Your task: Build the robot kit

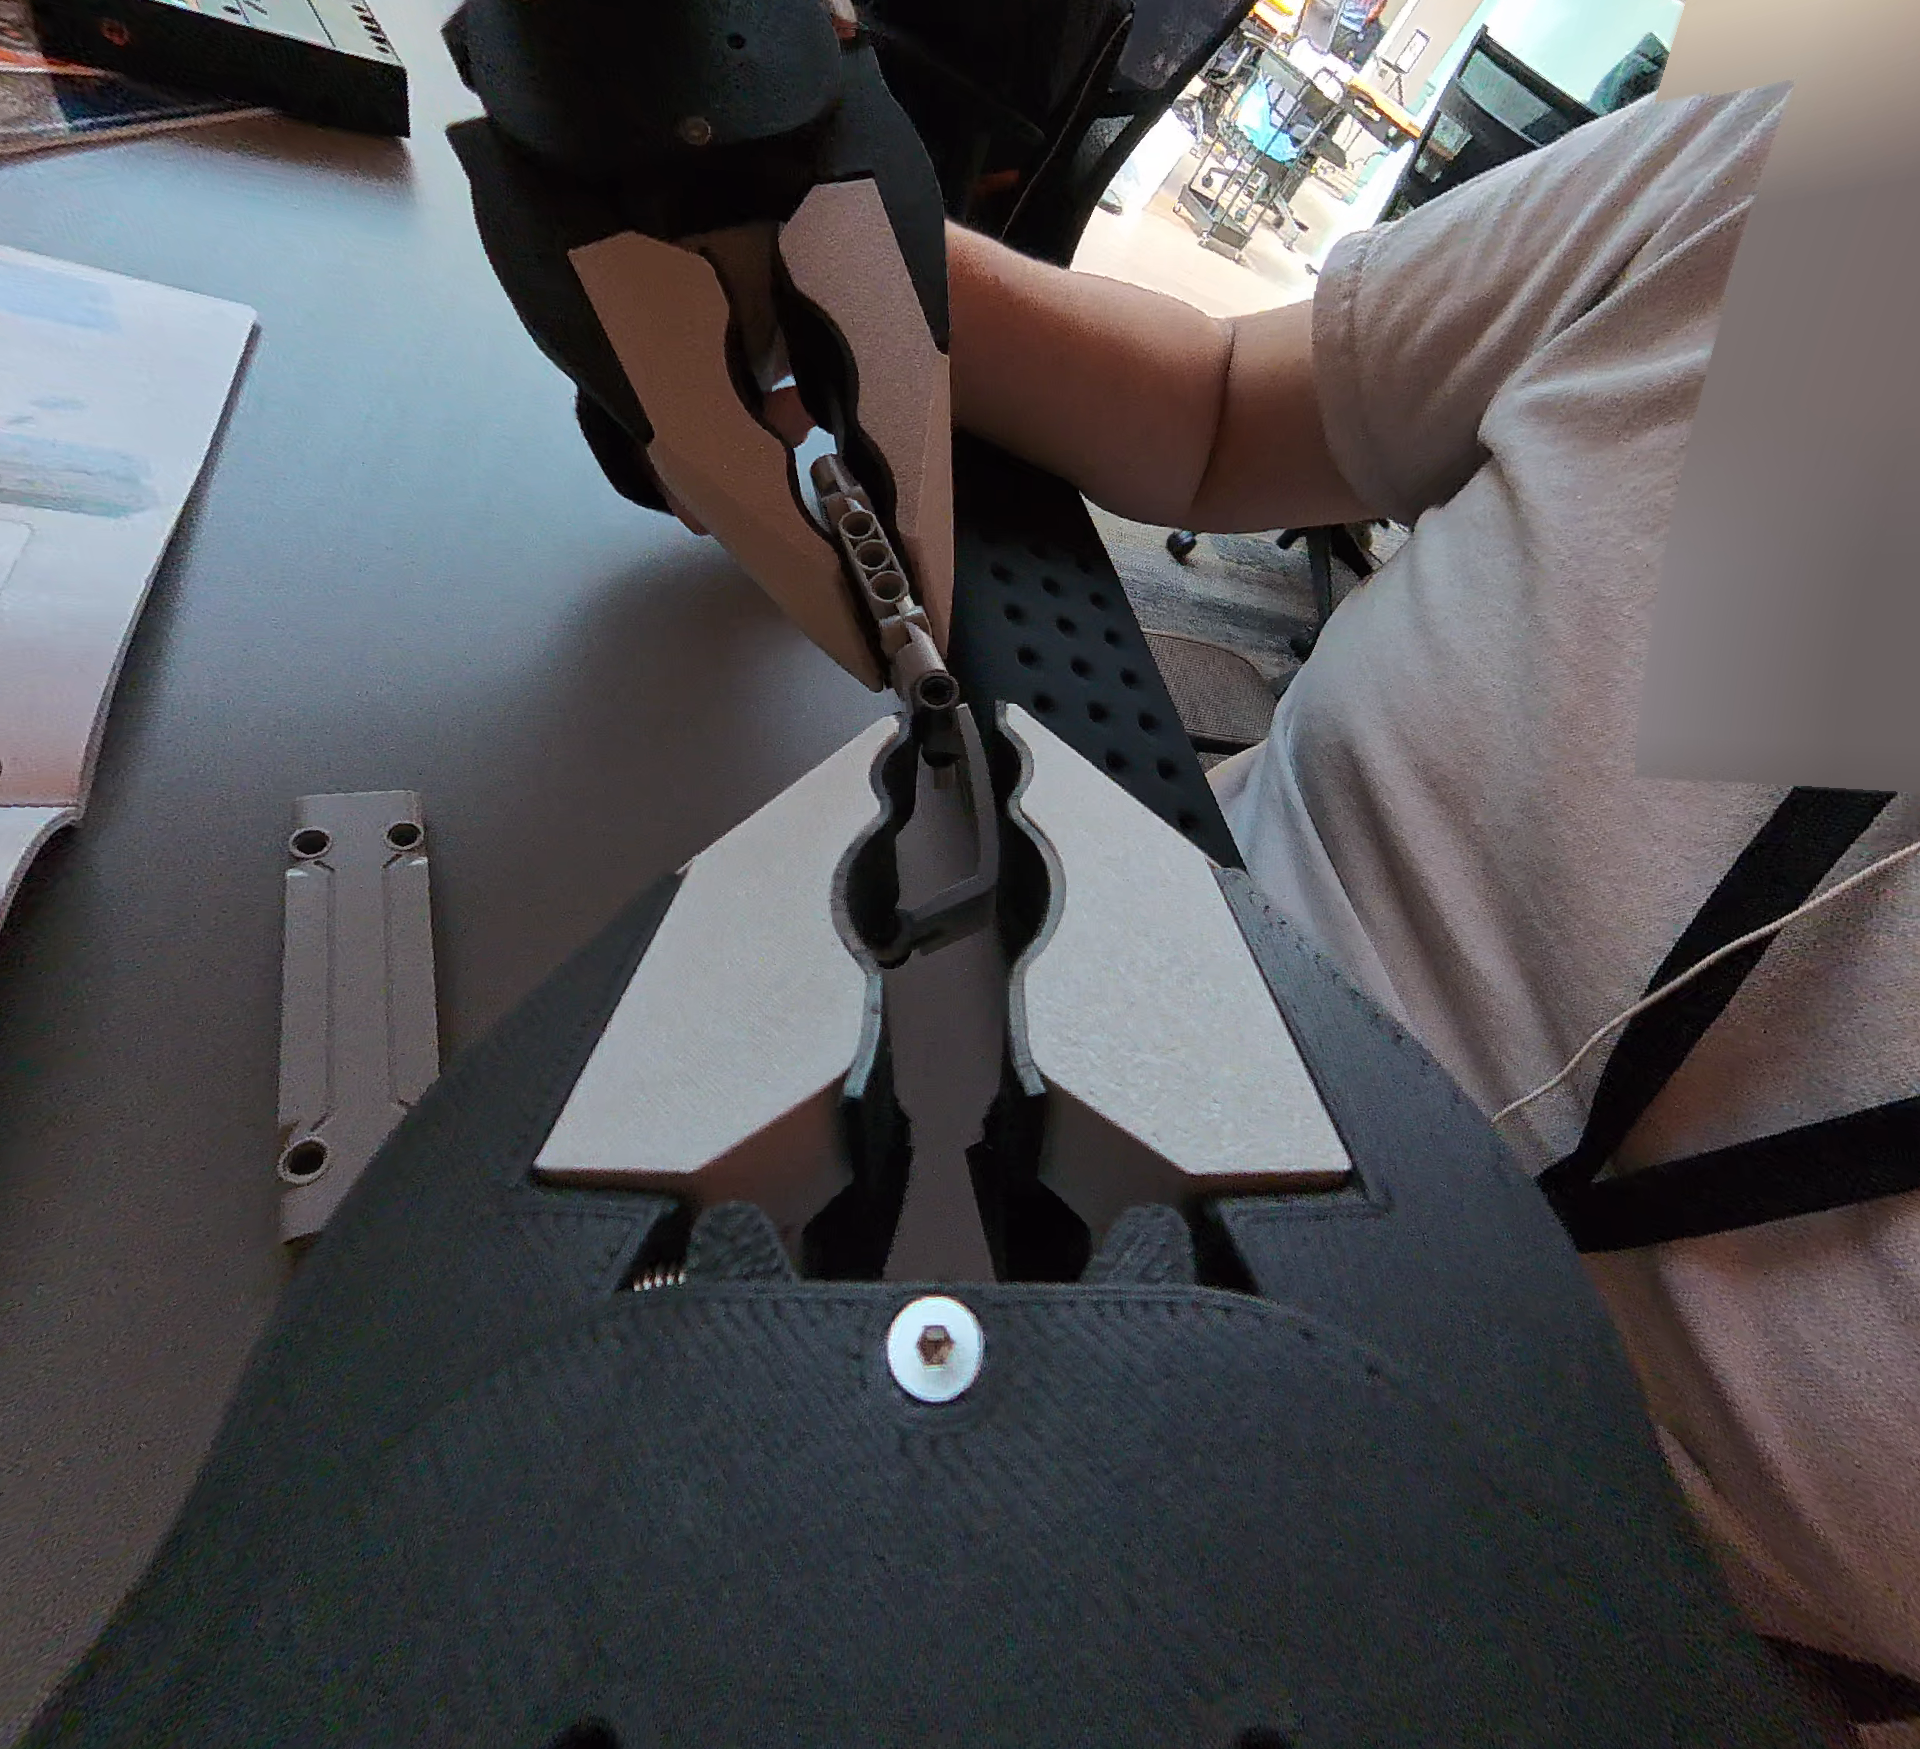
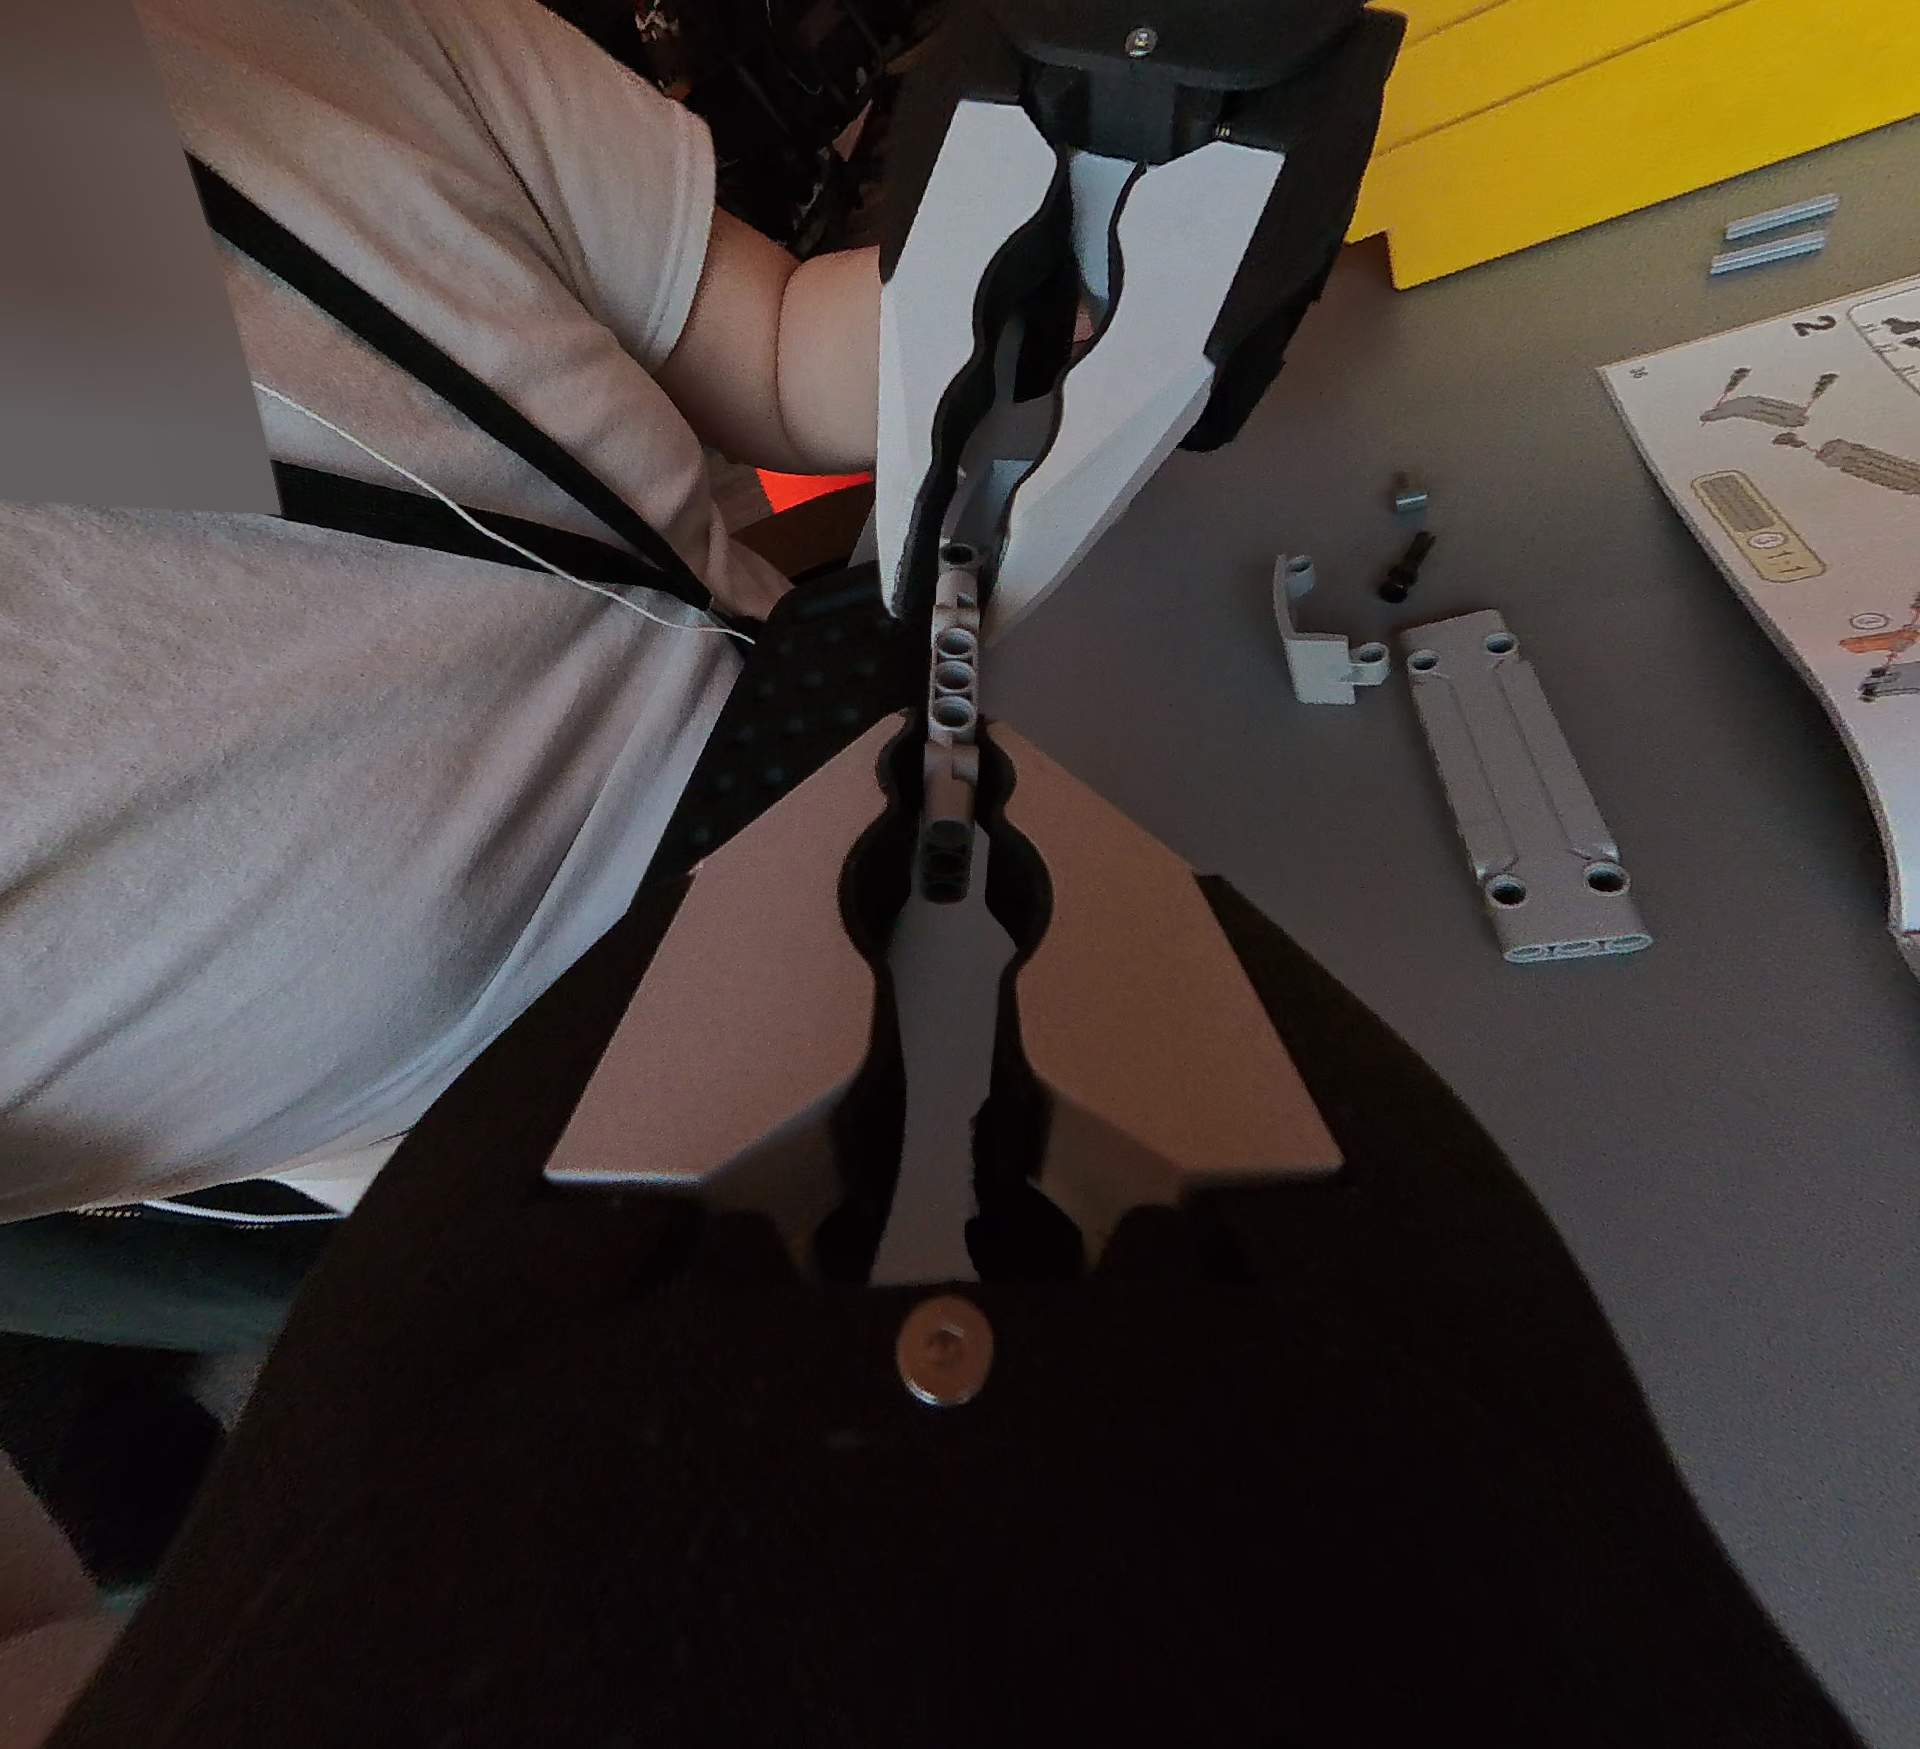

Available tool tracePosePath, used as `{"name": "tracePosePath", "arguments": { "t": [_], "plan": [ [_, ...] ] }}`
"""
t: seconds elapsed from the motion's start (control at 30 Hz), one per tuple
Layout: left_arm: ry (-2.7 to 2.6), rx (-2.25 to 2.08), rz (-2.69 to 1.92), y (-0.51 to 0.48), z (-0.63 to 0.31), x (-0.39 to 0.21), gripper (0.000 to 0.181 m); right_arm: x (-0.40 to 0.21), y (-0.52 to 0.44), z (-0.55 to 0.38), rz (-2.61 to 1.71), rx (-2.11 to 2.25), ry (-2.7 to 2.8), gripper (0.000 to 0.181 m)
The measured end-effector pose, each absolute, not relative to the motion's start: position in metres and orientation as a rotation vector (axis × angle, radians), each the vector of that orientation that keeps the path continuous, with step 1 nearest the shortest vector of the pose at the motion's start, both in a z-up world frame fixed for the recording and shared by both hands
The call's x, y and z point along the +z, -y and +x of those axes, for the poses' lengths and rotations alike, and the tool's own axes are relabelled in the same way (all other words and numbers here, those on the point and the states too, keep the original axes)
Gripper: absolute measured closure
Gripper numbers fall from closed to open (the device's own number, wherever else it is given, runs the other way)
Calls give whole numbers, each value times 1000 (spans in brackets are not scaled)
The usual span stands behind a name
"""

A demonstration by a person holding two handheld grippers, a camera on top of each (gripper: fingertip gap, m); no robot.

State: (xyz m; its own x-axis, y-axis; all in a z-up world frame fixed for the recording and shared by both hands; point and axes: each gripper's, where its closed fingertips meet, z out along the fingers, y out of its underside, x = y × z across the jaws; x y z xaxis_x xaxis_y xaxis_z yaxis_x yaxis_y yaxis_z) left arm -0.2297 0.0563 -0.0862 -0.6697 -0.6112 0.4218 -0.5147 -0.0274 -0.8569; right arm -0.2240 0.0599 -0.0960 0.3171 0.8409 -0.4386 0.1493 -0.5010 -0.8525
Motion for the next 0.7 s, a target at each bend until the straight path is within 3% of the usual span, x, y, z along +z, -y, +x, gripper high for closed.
{"name": "tracePosePath", "arguments": {
  "t": [0.7],
  "plan": [
    [-2014,-1706,-1353,-79,-224,-88,166,-99,-78,-221,-1851,1082,829,175]
  ]
}}
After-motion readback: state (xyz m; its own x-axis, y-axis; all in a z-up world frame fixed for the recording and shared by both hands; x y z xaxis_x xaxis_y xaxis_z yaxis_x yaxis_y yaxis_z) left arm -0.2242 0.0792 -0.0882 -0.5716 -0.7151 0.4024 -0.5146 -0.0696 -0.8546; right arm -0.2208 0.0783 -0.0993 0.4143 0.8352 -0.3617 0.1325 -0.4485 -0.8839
